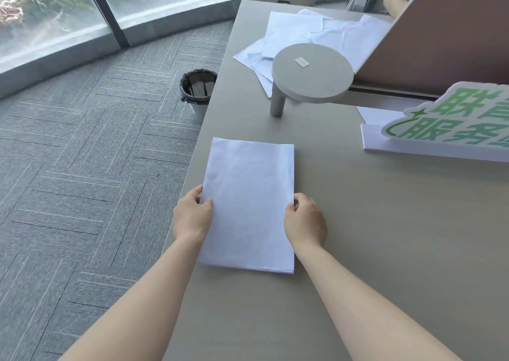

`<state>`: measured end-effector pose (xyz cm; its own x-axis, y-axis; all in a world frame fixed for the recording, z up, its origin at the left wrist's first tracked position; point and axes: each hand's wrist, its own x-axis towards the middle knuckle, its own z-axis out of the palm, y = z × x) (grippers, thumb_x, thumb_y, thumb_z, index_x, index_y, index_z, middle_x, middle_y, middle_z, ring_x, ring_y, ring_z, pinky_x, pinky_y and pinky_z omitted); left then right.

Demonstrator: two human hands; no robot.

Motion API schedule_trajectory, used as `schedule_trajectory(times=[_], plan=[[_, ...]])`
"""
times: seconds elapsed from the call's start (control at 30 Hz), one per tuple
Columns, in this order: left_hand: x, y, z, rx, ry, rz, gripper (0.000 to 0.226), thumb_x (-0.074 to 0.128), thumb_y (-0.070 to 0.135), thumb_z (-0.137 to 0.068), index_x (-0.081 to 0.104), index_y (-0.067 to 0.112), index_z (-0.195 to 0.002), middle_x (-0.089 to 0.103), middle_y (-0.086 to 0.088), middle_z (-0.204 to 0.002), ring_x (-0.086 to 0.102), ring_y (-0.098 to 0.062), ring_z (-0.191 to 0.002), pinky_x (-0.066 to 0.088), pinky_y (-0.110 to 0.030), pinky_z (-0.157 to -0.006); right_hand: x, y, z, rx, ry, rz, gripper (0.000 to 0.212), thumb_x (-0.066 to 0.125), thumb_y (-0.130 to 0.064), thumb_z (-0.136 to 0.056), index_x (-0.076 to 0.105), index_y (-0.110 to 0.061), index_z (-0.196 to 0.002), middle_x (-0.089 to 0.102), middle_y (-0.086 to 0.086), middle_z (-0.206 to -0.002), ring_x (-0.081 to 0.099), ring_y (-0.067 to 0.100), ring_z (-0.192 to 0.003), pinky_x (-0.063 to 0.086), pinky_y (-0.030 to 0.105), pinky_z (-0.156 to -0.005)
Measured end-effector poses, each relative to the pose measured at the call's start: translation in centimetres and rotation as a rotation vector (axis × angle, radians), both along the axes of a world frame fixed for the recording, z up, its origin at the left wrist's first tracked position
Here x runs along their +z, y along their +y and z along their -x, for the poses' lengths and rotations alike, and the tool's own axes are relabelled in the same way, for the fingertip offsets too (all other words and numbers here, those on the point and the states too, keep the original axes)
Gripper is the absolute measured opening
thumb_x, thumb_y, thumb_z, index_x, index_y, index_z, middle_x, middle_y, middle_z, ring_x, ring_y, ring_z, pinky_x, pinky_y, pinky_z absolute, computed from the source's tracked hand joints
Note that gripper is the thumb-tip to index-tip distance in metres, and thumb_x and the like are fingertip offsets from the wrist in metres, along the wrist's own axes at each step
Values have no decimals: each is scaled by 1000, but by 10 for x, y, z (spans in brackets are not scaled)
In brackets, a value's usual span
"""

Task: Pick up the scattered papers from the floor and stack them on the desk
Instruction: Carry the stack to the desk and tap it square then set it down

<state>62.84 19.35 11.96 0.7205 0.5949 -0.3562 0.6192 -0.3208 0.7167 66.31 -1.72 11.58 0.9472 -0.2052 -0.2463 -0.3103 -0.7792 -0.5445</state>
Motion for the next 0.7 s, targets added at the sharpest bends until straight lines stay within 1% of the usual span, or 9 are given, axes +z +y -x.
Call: schedule_trajectory(times=[0.07,0.13,0.17,0.27,0.4,0.47,0.53,0.6,0.7], plan=[[-1,0,-1,-5,-7,-10,51,50,25,-78,62,35,-126,69,1,-92,65,-26,-86,53,-37,-75,0,0,1,5,-15,19,15,43,-16,-92,57,-15,-86,55,-3,-91,51,24,-71,36,30,-58],[1,-1,-2,-15,-3,-29,48,50,23,-79,63,35,-124,68,4,-91,64,-23,-84,51,-34,-72,0,-1,0,4,-24,11,15,45,-15,-90,57,-15,-83,55,-2,-88,49,23,-69,35,30,-56],[0,-1,-2,-19,-6,-41,47,50,23,-79,64,36,-123,68,5,-92,64,-21,-84,52,-34,-73,1,-2,0,2,-25,-2,14,46,-15,-90,59,-15,-84,56,-2,-87,49,21,-69,35,30,-56],[-5,1,-2,-41,-7,-80,49,49,29,-78,62,36,-125,67,1,-103,63,-22,-92,53,-39,-82,2,-2,-1,-14,-27,-35,12,49,-15,-89,61,-17,-89,58,-2,-90,51,20,-72,37,30,-59],[-12,2,-3,-64,-13,-137,43,55,21,-82,65,26,-123,62,-7,-107,59,-24,-93,47,-35,-84,1,-2,0,-20,-15,-37,7,50,-15,-89,57,-19,-89,59,-3,-94,52,20,-74,37,29,-60],[-13,2,-2,-67,-7,-159,45,58,19,-84,62,22,-129,59,-10,-112,57,-28,-100,44,-35,-90,0,-3,-1,-16,-3,-34,5,51,-16,-88,55,-19,-90,60,-3,-95,53,21,-76,37,29,-60],[-13,2,-1,-56,-13,-162,54,61,18,-86,51,16,-139,55,-12,-118,54,-30,-107,39,-35,-97,0,-3,-2,-10,13,-27,4,51,-17,-88,52,-19,-91,60,-3,-94,55,23,-77,37,30,-59],[-11,1,1,-33,-52,-156,60,64,18,-87,44,13,-144,53,-12,-118,51,-23,-103,36,-32,-96,1,-4,-4,-3,34,-17,3,50,-18,-89,49,-18,-91,61,-1,-89,55,25,-73,35,30,-55],[-8,1,8,7,-116,-150,54,63,20,-90,46,11,-141,54,-12,-117,46,-15,-94,33,-25,-90,1,-6,-4,-8,39,-30,5,50,-22,-91,48,-17,-89,61,0,-86,54,24,-71,33,30,-53]])
